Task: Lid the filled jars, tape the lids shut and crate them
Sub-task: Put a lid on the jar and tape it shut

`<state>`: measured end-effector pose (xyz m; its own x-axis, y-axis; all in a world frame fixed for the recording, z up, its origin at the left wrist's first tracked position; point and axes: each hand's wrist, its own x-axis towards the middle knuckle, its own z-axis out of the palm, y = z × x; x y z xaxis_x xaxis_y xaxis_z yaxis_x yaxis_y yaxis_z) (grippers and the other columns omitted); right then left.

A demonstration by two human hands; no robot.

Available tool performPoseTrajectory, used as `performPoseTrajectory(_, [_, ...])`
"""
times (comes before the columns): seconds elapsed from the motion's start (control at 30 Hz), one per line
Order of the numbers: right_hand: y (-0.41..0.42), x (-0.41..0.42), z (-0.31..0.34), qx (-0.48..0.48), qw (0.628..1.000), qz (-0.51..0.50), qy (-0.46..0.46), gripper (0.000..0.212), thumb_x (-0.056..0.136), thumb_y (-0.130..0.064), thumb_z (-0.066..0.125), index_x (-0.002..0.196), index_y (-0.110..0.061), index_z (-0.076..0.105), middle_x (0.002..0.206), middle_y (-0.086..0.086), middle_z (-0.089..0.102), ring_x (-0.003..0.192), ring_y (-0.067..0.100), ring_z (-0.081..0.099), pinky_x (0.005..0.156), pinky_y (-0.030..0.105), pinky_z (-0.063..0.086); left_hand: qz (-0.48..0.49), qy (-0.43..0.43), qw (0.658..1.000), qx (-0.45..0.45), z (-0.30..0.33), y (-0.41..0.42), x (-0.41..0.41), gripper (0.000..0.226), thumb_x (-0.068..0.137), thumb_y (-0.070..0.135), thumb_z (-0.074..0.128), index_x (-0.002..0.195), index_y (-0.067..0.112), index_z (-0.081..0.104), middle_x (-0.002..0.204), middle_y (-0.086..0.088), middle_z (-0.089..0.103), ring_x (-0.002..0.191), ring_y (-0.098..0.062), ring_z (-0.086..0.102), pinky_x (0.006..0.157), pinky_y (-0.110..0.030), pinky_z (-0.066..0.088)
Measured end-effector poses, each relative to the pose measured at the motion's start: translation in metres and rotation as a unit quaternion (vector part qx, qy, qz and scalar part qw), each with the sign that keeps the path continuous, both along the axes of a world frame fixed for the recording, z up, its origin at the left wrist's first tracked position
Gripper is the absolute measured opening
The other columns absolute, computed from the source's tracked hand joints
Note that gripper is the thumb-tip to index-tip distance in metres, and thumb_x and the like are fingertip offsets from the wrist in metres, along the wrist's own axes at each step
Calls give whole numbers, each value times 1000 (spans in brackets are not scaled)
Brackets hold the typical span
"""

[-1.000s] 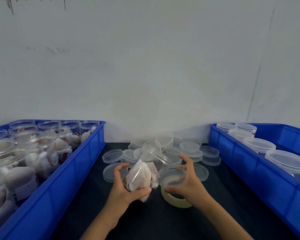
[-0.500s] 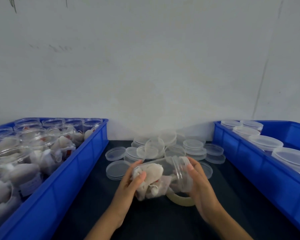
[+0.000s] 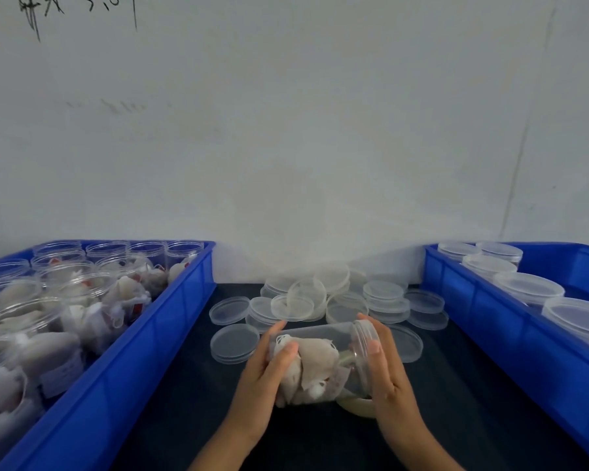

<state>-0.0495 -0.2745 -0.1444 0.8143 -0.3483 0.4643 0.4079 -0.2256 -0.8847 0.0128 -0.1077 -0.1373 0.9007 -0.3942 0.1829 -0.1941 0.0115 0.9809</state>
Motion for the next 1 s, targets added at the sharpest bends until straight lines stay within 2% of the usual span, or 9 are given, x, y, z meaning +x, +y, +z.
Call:
performPoseTrajectory(0.13, [5, -2, 0, -70, 997, 8, -34, 53, 85, -62, 37, 133, -41, 41, 122, -23, 53, 113, 10, 58, 89, 19, 48, -1, 52, 999, 8, 3, 3, 2, 74, 72, 74, 57, 112, 12, 64, 73, -14, 63, 57, -14, 56, 51, -24, 45])
performPoseTrajectory(0.23, [3, 0, 4, -139, 988, -3, -73, 50, 91, -49, 39, 138, -32, 41, 131, -17, 48, 125, 12, 49, 97, 16, 41, -65, 167, 983, 39, 5, 12, 9, 91, 72, 77, 42, 103, -5, 68, 74, -22, 63, 54, -21, 57, 45, -23, 40])
performPoseTrajectory(0.4, [0, 4, 5, -221, 970, 7, -98, 49, 93, -41, 43, 141, -29, 42, 135, -9, 45, 126, 17, 47, 99, 17, 40, -136, 269, 951, 66, 13, 22, 18, 71, 66, 76, 48, 89, 18, 79, 92, -20, 73, 66, -27, 67, 47, -23, 45])
performPoseTrajectory(0.57, [5, 7, 0, -102, 994, 38, -14, 47, 92, -46, 36, 136, -30, 39, 133, -16, 45, 122, 12, 51, 102, 35, 45, -69, 187, 979, 40, 4, 11, 10, 78, 67, 74, 49, 118, 17, 65, 98, -18, 72, 74, -21, 66, 55, -28, 49])
performPoseTrajectory(0.67, [6, 7, 1, -40, 999, 23, 22, 41, 89, -52, 36, 127, -40, 45, 123, -14, 55, 111, 10, 59, 90, 23, 50, -44, 109, 993, 1, -1, 4, 4, 64, 72, 74, 59, 120, 31, 57, 109, -24, 66, 82, -18, 65, 66, -28, 51])
performPoseTrajectory(0.8, [1, 8, 1, 60, 989, 76, 110, 38, 92, -62, 34, 118, -42, 52, 103, -14, 70, 95, 3, 68, 68, 19, 55, -39, 28, 998, -39, 2, -2, -2, 70, 72, 68, 64, 133, 62, 30, 124, 31, 45, 100, 15, 57, 72, -12, 51])
performPoseTrajectory(0.9, [-1, 3, 15, 5, 990, 106, 96, 76, 86, -67, 50, 143, -18, 39, 139, -2, 51, 125, 16, 52, 98, 32, 47, -39, 63, 994, -77, -6, -4, 2, 62, 76, 60, 62, 132, 61, 34, 131, 22, 50, 114, -4, 57, 92, -32, 53])
performPoseTrajectory(0.93, [-5, 0, 13, -19, 992, 107, 63, 93, 77, -67, 56, 146, -12, 27, 145, 1, 38, 134, 18, 40, 105, 29, 38, -39, 88, 991, -89, -7, -3, 2, 59, 75, 60, 62, 130, 56, 41, 130, 14, 57, 112, -10, 61, 90, -35, 53])
performPoseTrajectory(1.0, [-6, 4, 18, -56, 990, 128, 25, 79, 78, -44, 54, 147, -24, 22, 157, -7, 24, 141, 5, 26, 102, 11, 32, -58, 140, 982, -115, -5, 0, 3, 55, 73, 62, 63, 122, 36, 62, 112, -3, 71, 89, -15, 69, 70, -31, 52])
